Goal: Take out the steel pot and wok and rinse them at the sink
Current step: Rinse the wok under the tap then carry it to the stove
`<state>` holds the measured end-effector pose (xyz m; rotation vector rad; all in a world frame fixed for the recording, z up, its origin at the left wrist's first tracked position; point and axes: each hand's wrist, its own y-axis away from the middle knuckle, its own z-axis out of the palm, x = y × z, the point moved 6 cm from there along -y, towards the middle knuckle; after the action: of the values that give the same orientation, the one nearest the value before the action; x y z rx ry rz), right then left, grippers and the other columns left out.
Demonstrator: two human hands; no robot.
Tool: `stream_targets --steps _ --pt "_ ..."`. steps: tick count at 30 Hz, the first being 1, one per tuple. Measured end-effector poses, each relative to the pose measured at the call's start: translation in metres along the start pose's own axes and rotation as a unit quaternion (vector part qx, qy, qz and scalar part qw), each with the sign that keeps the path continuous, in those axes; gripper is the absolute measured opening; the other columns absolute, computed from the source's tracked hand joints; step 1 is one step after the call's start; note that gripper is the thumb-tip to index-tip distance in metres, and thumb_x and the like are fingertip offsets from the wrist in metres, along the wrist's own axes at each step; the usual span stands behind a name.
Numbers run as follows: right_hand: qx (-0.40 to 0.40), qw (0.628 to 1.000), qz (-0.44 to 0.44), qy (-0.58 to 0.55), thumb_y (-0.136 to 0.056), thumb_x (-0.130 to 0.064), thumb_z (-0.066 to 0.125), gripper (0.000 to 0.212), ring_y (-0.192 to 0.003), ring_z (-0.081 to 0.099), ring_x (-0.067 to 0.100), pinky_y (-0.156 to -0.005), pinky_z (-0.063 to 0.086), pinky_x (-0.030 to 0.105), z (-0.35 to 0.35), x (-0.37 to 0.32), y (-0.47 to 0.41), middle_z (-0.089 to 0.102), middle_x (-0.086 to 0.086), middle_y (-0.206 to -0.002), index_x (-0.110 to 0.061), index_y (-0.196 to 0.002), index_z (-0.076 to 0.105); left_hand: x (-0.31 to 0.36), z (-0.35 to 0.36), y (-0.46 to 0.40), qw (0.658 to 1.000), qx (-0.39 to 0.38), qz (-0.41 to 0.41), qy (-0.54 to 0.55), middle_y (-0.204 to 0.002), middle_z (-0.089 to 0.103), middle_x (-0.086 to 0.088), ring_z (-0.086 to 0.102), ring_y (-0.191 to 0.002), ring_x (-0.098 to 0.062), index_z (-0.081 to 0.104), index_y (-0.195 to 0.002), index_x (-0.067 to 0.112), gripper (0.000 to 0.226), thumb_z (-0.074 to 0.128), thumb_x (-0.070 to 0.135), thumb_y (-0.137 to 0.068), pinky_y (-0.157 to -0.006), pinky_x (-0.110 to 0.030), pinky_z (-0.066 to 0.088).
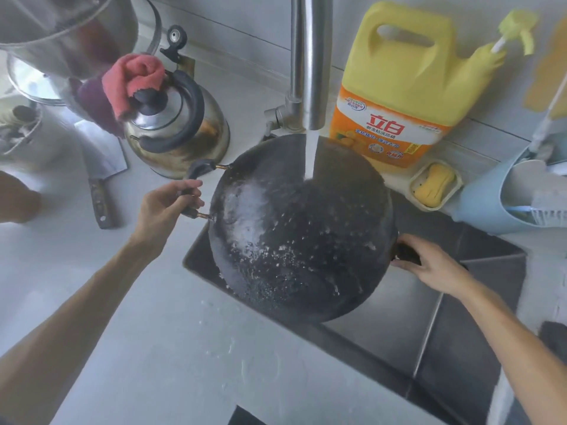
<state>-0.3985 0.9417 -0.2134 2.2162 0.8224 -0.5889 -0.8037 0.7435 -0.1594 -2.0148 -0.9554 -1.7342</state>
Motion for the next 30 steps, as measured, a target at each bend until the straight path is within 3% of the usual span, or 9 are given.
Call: stream_targets --steps 3,9,11,14,17,20,23,27,30 --pt "-0.007 1.0 -0.005 0.011 -0.085 -0.028 0.064 0.031 -0.093 0.047 -0.028 -0.076 0.035 -0.003 -0.004 -0.004 0.0 0.052 -0.026 -0.103 -0.033 -0.112 0.05 -0.011 -0.008 0.004 1.0 0.005 -0.019 0.003 -0.067 0.07 0.008 0.065 -0.061 -0.005 0.071 -0.086 0.023 0.04 0.049 -0.01 -0.088 -0.058 -0.016 0.052" --pt "0.002 0.997 -0.019 0.074 -0.086 -0.023 0.064 0.043 -0.11 0.054 0.01 -0.092 0.042 0.029 -0.036 -0.005 0.006 0.057 -0.01 -0.117 -0.022 -0.128 0.053 -0.05 -0.003 0.025 0.997 -0.006 -0.082 0.004 -0.07 0.072 0.005 0.065 -0.063 -0.005 0.07 -0.089 0.019 0.032 0.047 -0.003 -0.092 -0.067 -0.015 0.054" --pt "0.0 0.995 -0.024 0.096 -0.086 -0.04 0.059 0.048 -0.111 0.055 0.011 -0.095 0.045 0.034 -0.045 -0.005 0.009 0.057 -0.011 -0.12 -0.024 -0.13 0.052 -0.059 0.001 0.027 0.994 0.004 -0.108 0.011 -0.069 0.072 0.007 0.064 -0.064 -0.004 0.069 -0.09 0.017 0.029 0.046 0.001 -0.094 -0.069 -0.016 0.055" --pt "0.009 0.994 -0.034 0.107 -0.074 -0.081 0.032 0.082 -0.108 0.054 0.006 -0.093 0.044 0.03 -0.049 -0.003 0.012 0.054 -0.016 -0.121 -0.026 -0.131 0.05 -0.06 0.008 0.026 0.99 0.017 -0.136 0.038 -0.069 0.07 0.005 0.064 -0.062 -0.004 0.068 -0.088 0.012 0.026 0.044 0.003 -0.095 -0.07 -0.02 0.058" --pt "0.022 0.997 -0.03 0.066 -0.067 -0.088 0.027 0.091 -0.108 0.053 0.003 -0.09 0.04 0.022 -0.045 -0.002 0.014 0.055 -0.015 -0.119 -0.027 -0.129 0.052 -0.054 0.01 0.021 0.991 0.026 -0.13 0.027 -0.069 0.071 0.004 0.064 -0.065 -0.005 0.069 -0.086 0.014 0.027 0.046 0.003 -0.095 -0.072 -0.021 0.058" --pt "0.028 0.999 -0.013 0.032 -0.08 -0.066 0.05 0.035 -0.106 0.052 -0.003 -0.087 0.038 0.013 -0.033 -0.003 0.018 0.058 -0.018 -0.115 -0.064 -0.114 0.042 -0.042 0.009 0.013 0.995 0.023 -0.101 0.009 -0.064 0.071 0.006 0.064 -0.062 -0.004 0.069 -0.086 0.017 0.029 0.046 0.001 -0.094 -0.071 -0.019 0.057" --pt "0.041 0.999 -0.004 0.008 -0.087 -0.022 0.064 0.062 -0.1 0.054 -0.011 -0.083 0.04 0.017 -0.017 0.004 0.021 0.057 -0.038 -0.106 -0.075 -0.103 0.037 -0.022 0.007 0.001 0.998 0.023 -0.061 -0.007 -0.063 0.069 0.004 0.063 -0.059 -0.005 0.07 -0.085 0.018 0.032 0.045 0.0 -0.093 -0.069 -0.019 0.056" --pt "0.057 0.998 0.007 -0.035 -0.086 -0.036 0.062 0.042 -0.098 0.054 -0.009 -0.082 0.043 0.022 0.009 0.004 0.026 0.053 -0.047 -0.106 -0.07 -0.102 0.042 0.006 0.005 -0.02 0.999 0.017 -0.023 -0.03 -0.064 0.071 0.007 0.065 -0.061 -0.006 0.071 -0.086 0.02 0.033 0.045 0.001 -0.092 -0.069 -0.019 0.057" --pt "0.098 0.993 0.017 -0.06 -0.087 -0.02 0.064 0.045 -0.103 0.054 0.0 -0.084 0.041 0.025 0.02 0.002 0.03 0.057 -0.039 -0.096 -0.06 -0.098 0.046 0.016 0.01 -0.032 0.999 -0.015 -0.003 -0.03 -0.073 0.071 0.005 0.067 -0.064 -0.006 0.068 -0.101 0.01 0.026 0.044 0.002 -0.095 -0.072 -0.02 0.057"
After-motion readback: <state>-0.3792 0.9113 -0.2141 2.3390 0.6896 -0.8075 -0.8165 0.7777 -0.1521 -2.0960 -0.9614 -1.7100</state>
